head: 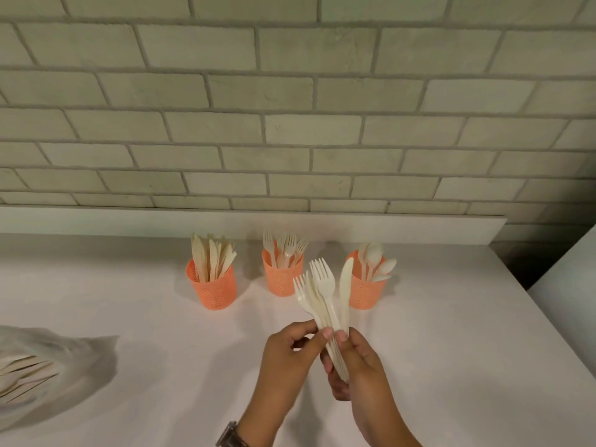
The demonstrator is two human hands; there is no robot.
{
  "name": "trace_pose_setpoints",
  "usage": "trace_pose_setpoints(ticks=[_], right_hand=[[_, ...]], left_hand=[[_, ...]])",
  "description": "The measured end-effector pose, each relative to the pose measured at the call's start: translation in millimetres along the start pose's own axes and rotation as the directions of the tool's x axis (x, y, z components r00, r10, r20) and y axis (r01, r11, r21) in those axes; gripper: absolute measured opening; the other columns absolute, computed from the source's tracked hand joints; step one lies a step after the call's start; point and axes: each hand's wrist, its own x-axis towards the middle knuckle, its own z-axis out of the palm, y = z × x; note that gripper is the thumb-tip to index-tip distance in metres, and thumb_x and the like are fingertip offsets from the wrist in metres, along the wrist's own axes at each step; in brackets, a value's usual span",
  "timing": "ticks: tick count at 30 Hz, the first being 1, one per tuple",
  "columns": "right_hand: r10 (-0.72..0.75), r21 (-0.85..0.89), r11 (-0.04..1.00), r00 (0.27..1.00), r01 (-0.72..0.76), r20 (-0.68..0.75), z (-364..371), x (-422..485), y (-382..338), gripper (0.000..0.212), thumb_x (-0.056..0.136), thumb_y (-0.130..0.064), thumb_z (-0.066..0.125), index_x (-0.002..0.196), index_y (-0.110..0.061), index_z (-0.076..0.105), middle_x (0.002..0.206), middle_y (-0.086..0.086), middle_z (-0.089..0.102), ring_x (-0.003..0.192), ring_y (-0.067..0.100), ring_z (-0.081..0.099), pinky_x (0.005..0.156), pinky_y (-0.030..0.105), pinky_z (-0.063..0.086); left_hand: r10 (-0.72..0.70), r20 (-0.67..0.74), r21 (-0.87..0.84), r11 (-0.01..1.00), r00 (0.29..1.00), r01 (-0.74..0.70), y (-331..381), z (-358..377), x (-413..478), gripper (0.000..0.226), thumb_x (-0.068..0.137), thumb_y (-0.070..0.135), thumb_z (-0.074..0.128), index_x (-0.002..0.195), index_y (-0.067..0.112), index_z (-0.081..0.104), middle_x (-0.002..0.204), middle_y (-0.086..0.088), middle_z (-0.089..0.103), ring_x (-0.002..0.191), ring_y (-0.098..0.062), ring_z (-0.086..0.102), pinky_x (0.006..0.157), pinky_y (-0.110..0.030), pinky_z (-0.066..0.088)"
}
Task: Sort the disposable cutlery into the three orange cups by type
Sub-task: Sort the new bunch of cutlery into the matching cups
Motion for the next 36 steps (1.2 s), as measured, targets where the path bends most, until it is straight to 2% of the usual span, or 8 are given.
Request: trace_pose_setpoints(ticks=[6,13,20,24,27,31,34,36], right_hand=[[0.044,0.055,0.997,0.999,-0.046,0.024,6,-5,1,0.028,0.101,-0.024,0.034,0.101,-0.002,0.052,0.057,0.008,0.051,0.031,0.009,0.028,0.037,0.014,0.021],[-0.067,-0.060,0.996,0.998,0.066,0.000,9,-6,-1,0.016,0.101,-0.020,0.034,0.102,-0.012,0.049,0.059,0.004,0.054,0.032,0.011,0.031,0.038,0.015,0.023],[-0.110,-0.133,0.984,0.993,0.115,0.040,10,-8,-1,0.016,0.102,-0.021,0.033,0.104,-0.012,0.047,0.062,0.001,0.059,0.035,0.015,0.038,0.037,0.020,0.029],[-0.100,-0.135,0.985,0.993,0.108,0.061,11,-8,-2,0.019,0.095,-0.032,0.042,0.103,-0.016,0.047,0.068,-0.003,0.060,0.043,0.012,0.037,0.041,0.022,0.028],[-0.083,-0.142,0.986,0.995,0.091,0.058,10,-7,-1,0.012,0.099,-0.025,0.041,0.101,-0.014,0.048,0.073,-0.002,0.058,0.045,0.011,0.037,0.042,0.022,0.028],[-0.126,-0.226,0.966,0.992,0.129,0.031,7,-6,2,0.011,0.099,-0.020,0.041,0.098,-0.015,0.051,0.078,-0.002,0.062,0.041,0.013,0.038,0.038,0.022,0.031],[-0.177,-0.347,0.923,0.984,0.167,0.005,6,-4,6,0.009,0.099,-0.019,0.042,0.098,-0.022,0.051,0.063,0.001,0.058,0.037,0.015,0.039,0.038,0.028,0.035],[-0.211,-0.452,0.870,0.977,0.198,0.022,6,-5,10,0.012,0.098,-0.020,0.042,0.101,-0.031,0.048,0.053,-0.002,0.055,0.038,0.011,0.042,0.042,0.030,0.040]], left_hand=[[0.020,-0.046,-0.023,1.000,0.999,-0.021,-1,2,-6,0.013,0.083,0.017,0.065,0.075,0.019,0.076,0.044,0.001,0.055,0.051,-0.012,0.053,0.065,-0.014,0.044],[0.008,-0.063,-0.132,0.991,0.998,-0.017,0,0,-7,0.013,0.082,0.015,0.065,0.081,0.018,0.078,0.052,-0.016,0.052,0.051,-0.019,0.046,0.074,-0.038,0.052],[0.020,-0.116,-0.130,0.991,0.993,-0.035,1,0,-6,0.009,0.080,0.011,0.068,0.084,0.014,0.075,0.048,-0.010,0.054,0.052,-0.018,0.049,0.066,-0.025,0.050],[-0.004,-0.243,-0.180,0.983,0.970,-0.041,-1,-2,-2,0.027,0.071,0.004,0.076,0.088,0.007,0.056,0.055,-0.012,0.066,0.049,-0.017,0.057,0.057,-0.013,0.049],[0.017,-0.252,-0.175,0.983,0.968,-0.063,-3,1,-3,0.013,0.072,0.000,0.074,0.079,0.009,0.068,0.063,-0.009,0.071,0.055,-0.015,0.062,0.059,-0.014,0.050],[0.074,-0.179,-0.076,0.993,0.981,-0.089,-3,5,-9,0.019,0.086,0.016,0.062,0.074,0.021,0.076,0.060,-0.007,0.063,0.060,-0.005,0.056,0.060,-0.007,0.043],[0.058,-0.182,-0.064,0.995,0.982,-0.071,-2,8,-11,0.008,0.080,0.020,0.069,0.082,0.025,0.075,0.068,0.005,0.072,0.067,-0.004,0.065,0.063,-0.006,0.045],[0.034,-0.209,-0.066,0.997,0.977,-0.049,-4,8,-8,0.013,0.072,0.021,0.076,0.085,0.025,0.074,0.074,0.005,0.075,0.072,-0.008,0.069,0.064,-0.007,0.047]])
